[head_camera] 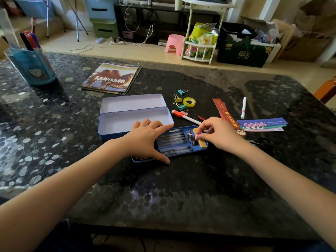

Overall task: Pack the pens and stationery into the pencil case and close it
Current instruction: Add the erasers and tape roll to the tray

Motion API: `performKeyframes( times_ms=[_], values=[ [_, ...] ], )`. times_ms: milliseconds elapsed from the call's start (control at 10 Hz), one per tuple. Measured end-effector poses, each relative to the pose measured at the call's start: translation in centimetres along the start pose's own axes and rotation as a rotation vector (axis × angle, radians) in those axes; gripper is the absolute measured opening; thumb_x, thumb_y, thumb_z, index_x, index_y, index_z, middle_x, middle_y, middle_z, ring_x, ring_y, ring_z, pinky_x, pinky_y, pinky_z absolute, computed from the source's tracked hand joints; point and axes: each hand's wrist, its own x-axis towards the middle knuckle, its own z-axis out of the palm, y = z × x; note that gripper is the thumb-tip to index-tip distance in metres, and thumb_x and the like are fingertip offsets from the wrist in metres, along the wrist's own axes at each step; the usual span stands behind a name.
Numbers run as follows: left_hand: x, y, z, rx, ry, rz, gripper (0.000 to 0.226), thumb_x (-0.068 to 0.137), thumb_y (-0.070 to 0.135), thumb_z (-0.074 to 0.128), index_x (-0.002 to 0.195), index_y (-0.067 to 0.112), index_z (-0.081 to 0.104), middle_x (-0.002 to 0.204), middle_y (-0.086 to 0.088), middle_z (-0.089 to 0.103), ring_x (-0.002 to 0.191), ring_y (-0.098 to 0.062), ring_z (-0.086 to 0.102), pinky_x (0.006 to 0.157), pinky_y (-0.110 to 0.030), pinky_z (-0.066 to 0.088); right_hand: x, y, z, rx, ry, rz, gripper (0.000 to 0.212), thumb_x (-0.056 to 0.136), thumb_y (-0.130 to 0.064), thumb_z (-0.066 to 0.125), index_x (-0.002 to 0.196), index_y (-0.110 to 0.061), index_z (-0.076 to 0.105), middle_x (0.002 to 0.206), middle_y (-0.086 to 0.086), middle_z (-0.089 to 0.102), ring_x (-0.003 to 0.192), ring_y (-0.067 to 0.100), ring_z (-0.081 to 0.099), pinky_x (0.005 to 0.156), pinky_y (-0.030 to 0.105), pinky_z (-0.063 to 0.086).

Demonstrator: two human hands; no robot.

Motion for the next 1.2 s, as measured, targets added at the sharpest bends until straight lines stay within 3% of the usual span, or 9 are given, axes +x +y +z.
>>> performKeyframes(
  times_ms=[200, 400, 600, 700, 800, 900, 1100, 1200],
  values=[
    [0.0, 0.1, -0.1, 0.004, -0.005, 0.001, 0.106, 0.064, 0.078, 0.056, 0.147, 0.040, 0.003, 0.144, 0.008, 0.027, 0.128, -0.019, 0.025, 0.104, -0.035, 0.020, 0.1, 0.2, -0.2, -0.023, -0.078, 0.008, 0.006, 0.082, -0.022, 0.071, 0.084, -0.025, 0.066, 0.091, -0.012, 0.059, 0.087, 0.002, 0.052, 0.064, 0.013, 0.036],
    [0.0, 0.1, -0.1, 0.005, -0.005, 0.003, 0.107, 0.064, 0.078, 0.056, 0.148, 0.039, 0.003, 0.144, 0.008, 0.027, 0.128, -0.019, 0.026, 0.104, -0.036, 0.020, -0.2, -0.7, -0.6, 0.123, 0.006, -0.043, 0.002, 0.081, -0.017, 0.071, 0.083, -0.019, 0.071, 0.080, -0.008, 0.070, 0.080, 0.001, 0.064, 0.070, 0.014, 0.045],
    [0.0, 0.1, 0.0, 0.009, 0.003, 0.002, 0.107, 0.063, 0.078, 0.056, 0.148, 0.039, 0.003, 0.144, 0.008, 0.028, 0.127, -0.020, 0.026, 0.104, -0.036, 0.021, -0.3, -0.9, 0.2, -0.016, -0.163, -0.028, 0.004, 0.082, -0.021, 0.071, 0.083, -0.020, 0.074, 0.081, -0.016, 0.062, 0.082, 0.001, 0.055, 0.075, 0.022, 0.043],
    [0.0, 0.1, 0.0, 0.016, 0.006, -0.002, 0.108, 0.062, 0.079, 0.057, 0.148, 0.040, 0.003, 0.144, 0.007, 0.028, 0.127, -0.020, 0.027, 0.104, -0.037, 0.021, -0.5, -0.6, 0.5, -0.037, -0.153, -0.041, 0.006, 0.083, -0.024, 0.070, 0.084, -0.020, 0.075, 0.078, -0.019, 0.054, 0.076, -0.001, 0.049, 0.070, 0.021, 0.036],
    [0.0, 0.1, 0.0, 0.009, -0.001, -0.003, 0.108, 0.063, 0.079, 0.056, 0.147, 0.040, 0.003, 0.144, 0.008, 0.028, 0.127, -0.020, 0.026, 0.105, -0.037, 0.021, -0.6, -0.4, 0.5, -0.026, -0.132, -0.067, 0.005, 0.083, -0.025, 0.070, 0.086, -0.021, 0.071, 0.084, -0.015, 0.060, 0.081, 0.001, 0.054, 0.067, 0.018, 0.040],
    [0.0, 0.1, -0.1, 0.003, -0.005, -0.002, 0.107, 0.063, 0.078, 0.056, 0.148, 0.040, 0.002, 0.144, 0.007, 0.028, 0.127, -0.020, 0.026, 0.105, -0.038, 0.020, -0.3, -0.2, -0.9, -0.019, -0.210, -0.045, 0.012, 0.090, -0.023, 0.060, 0.097, -0.023, 0.070, 0.094, -0.012, 0.065, 0.091, 0.003, 0.059, 0.075, 0.019, 0.046],
    [0.0, 0.2, -0.1, 0.018, -0.001, 0.002, 0.107, 0.064, 0.079, 0.055, 0.148, 0.039, 0.002, 0.144, 0.007, 0.027, 0.128, -0.020, 0.026, 0.106, -0.037, 0.020, -0.4, 0.2, -0.9, -0.163, -0.243, -0.101, 0.008, 0.083, -0.027, 0.069, 0.088, -0.032, 0.064, 0.096, -0.013, 0.061, 0.088, 0.000, 0.054, 0.065, 0.012, 0.036],
    [-0.1, 0.3, -0.1, 0.027, -0.006, 0.004, 0.107, 0.065, 0.078, 0.055, 0.148, 0.038, 0.002, 0.144, 0.006, 0.027, 0.128, -0.020, 0.025, 0.105, -0.037, 0.020, -0.3, 0.0, -0.7, -0.213, -0.239, -0.113, 0.014, 0.083, -0.024, 0.070, 0.086, -0.030, 0.058, 0.098, -0.009, 0.061, 0.085, 0.003, 0.055, 0.064, 0.013, 0.039]
  ],
)
